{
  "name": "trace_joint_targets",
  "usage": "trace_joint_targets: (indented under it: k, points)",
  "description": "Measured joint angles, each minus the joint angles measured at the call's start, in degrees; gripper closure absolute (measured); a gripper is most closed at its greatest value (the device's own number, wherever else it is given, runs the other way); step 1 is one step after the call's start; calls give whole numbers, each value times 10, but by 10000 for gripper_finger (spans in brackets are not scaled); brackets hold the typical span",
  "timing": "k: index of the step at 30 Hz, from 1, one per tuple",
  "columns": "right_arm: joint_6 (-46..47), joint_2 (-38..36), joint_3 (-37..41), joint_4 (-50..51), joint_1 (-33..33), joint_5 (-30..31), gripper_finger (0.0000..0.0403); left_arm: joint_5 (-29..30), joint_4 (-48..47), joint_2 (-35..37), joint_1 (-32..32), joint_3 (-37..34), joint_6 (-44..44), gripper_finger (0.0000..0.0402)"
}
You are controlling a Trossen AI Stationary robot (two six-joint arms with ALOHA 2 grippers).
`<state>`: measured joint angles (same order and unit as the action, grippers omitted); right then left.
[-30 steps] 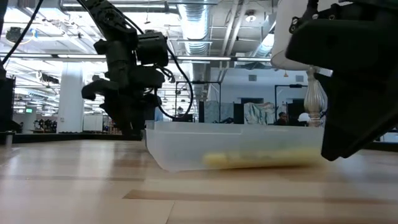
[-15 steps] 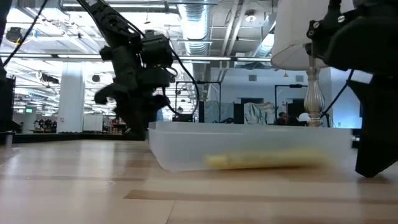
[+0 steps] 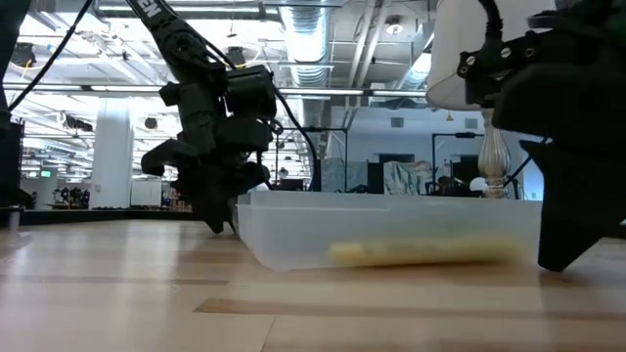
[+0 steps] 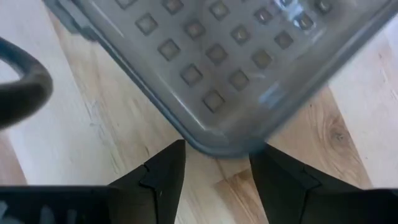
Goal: Pick & place school supplies into a supply box
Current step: Close the supply box
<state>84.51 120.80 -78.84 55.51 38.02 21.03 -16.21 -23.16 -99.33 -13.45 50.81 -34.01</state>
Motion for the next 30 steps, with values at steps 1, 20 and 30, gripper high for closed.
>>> trace_joint_targets:
  k: [1,20,30]
  points:
    - [-13,0,0,4,-2,1,282,-1,0,0,0,0,2,228]
    - [-85,3,12,60,-26,47,282,-85,-65,3,13,-2,25,228]
    - [-87,3,14,57,-27,55,282,-32,-75,46,20,-5,25,228]
